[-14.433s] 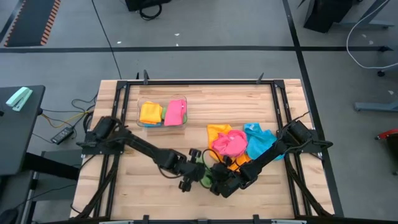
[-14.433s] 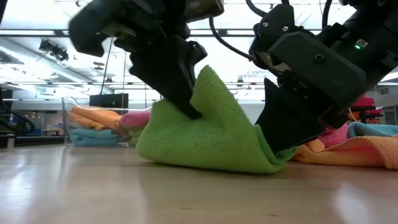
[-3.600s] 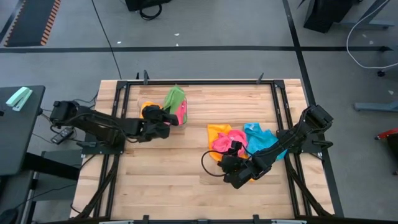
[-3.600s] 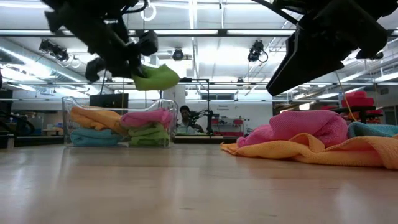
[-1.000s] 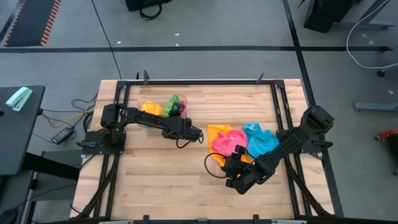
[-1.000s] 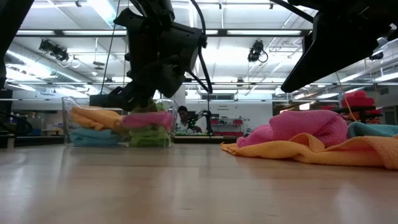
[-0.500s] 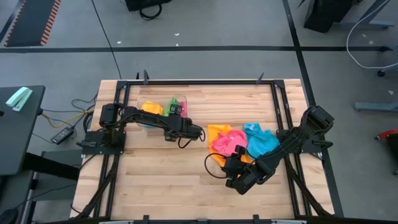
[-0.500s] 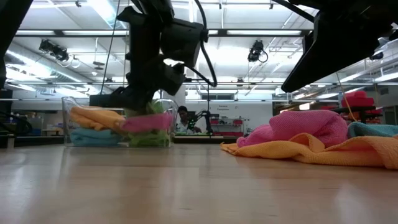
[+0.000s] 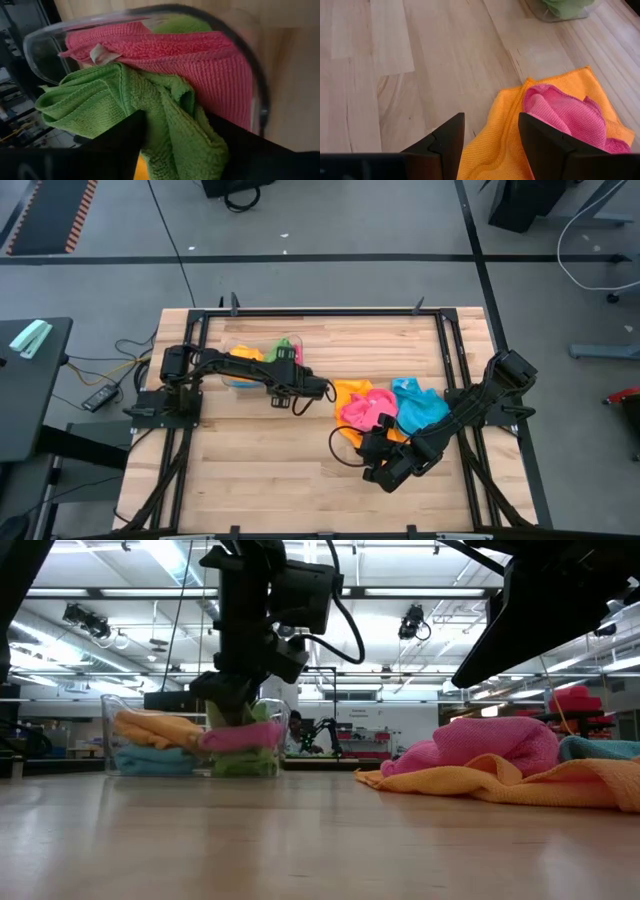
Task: Fold microfiber towels
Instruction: Stack the green microfiber towel on top of the pink microfiber towel
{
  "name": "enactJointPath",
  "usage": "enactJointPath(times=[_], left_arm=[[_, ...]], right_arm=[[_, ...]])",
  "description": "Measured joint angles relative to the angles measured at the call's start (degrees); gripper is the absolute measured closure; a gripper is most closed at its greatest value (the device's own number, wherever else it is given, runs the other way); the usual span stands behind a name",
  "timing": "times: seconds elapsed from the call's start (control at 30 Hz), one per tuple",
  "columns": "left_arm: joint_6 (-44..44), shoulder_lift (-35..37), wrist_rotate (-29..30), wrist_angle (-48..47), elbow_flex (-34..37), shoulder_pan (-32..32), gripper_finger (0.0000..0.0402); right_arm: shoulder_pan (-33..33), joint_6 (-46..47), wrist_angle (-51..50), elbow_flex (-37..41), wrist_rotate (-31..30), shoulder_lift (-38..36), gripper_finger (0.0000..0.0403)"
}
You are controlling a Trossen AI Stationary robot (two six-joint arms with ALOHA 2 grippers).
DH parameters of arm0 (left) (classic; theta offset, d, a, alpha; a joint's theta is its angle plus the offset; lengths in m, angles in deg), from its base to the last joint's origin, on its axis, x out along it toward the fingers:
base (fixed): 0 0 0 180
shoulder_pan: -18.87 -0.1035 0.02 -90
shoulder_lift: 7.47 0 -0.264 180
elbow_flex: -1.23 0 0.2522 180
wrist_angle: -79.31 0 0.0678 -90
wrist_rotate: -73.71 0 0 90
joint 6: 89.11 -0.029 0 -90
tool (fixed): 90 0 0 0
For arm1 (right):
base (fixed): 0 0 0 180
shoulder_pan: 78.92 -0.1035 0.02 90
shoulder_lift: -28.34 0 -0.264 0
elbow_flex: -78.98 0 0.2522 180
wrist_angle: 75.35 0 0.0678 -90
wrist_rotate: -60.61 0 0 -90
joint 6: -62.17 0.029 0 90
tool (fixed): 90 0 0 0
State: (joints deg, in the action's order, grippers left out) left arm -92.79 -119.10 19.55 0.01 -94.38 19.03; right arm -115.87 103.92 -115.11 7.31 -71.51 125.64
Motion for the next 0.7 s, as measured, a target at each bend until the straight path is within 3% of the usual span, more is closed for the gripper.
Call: enactJointPath(times=[0.33, 0.7], left_arm=[[0.0, 1.1, -1.4, 0.3, 0.0, 1.6, 0.0135], [-1.5, 5.1, 0.0, 2.3, 0.0, 5.9, 0.0154]], right_arm=[[0.0, -0.4, 0.0, 0.0, 0.0, 0.0, 0.0207], [0.1, -1.3, 0.9, 0.0, -0.1, 0.0, 0.0207]])
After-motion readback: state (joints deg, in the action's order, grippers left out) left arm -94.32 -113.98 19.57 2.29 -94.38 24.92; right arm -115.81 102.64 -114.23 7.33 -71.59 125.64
